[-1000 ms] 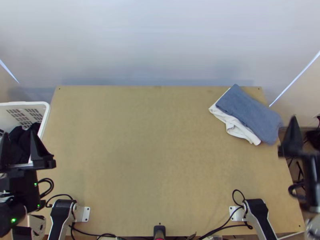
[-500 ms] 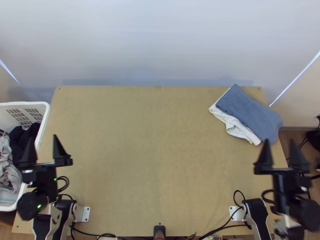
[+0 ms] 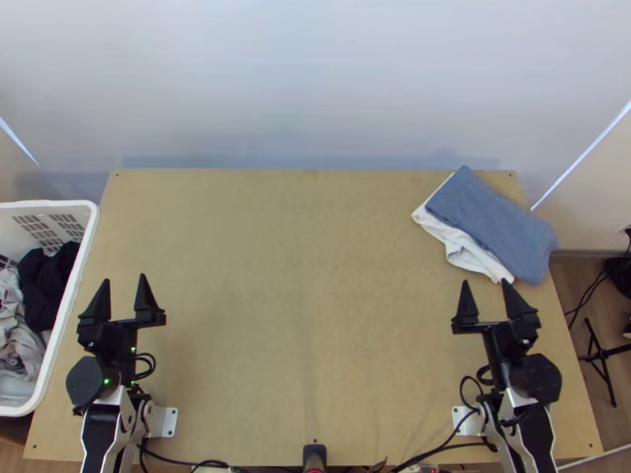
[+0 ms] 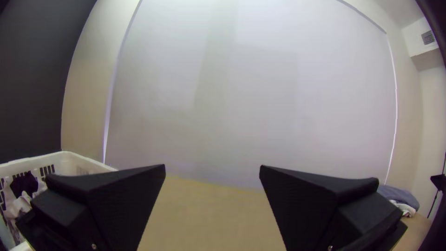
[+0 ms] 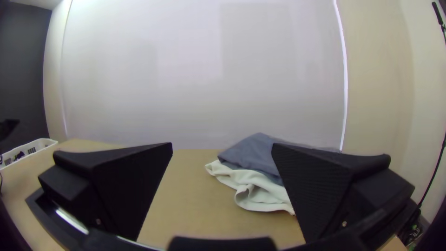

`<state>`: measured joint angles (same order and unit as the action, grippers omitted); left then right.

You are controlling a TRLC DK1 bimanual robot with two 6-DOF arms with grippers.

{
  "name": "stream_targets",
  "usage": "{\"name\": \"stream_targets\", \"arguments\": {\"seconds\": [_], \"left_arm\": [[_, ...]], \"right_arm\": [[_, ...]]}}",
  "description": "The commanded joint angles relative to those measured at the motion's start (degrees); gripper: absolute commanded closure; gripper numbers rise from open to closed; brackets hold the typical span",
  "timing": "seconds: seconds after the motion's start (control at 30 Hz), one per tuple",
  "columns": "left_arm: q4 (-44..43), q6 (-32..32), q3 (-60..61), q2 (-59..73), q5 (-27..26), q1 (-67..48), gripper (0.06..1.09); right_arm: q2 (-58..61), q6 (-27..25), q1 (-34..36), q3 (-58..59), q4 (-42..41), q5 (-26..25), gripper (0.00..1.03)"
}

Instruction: Fold the t-shirt

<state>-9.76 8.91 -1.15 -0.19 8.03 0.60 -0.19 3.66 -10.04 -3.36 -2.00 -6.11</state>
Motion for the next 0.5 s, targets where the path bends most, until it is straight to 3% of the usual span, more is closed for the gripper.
{"name": "stream_targets", "arguments": {"seconds": [0.0,0.47], "left_arm": [[6.9,1.6,1.3,0.1,0.1,0.3,0.10],[8.0,-0.1,1.1,0.2,-0.6,0.4,0.10]], "right_arm": [[0.3,0.0,-0.6,3.0,1.5,0.0,0.04],[0.2,-0.1,-0.2,3.0,1.4,0.0,0.04]]}}
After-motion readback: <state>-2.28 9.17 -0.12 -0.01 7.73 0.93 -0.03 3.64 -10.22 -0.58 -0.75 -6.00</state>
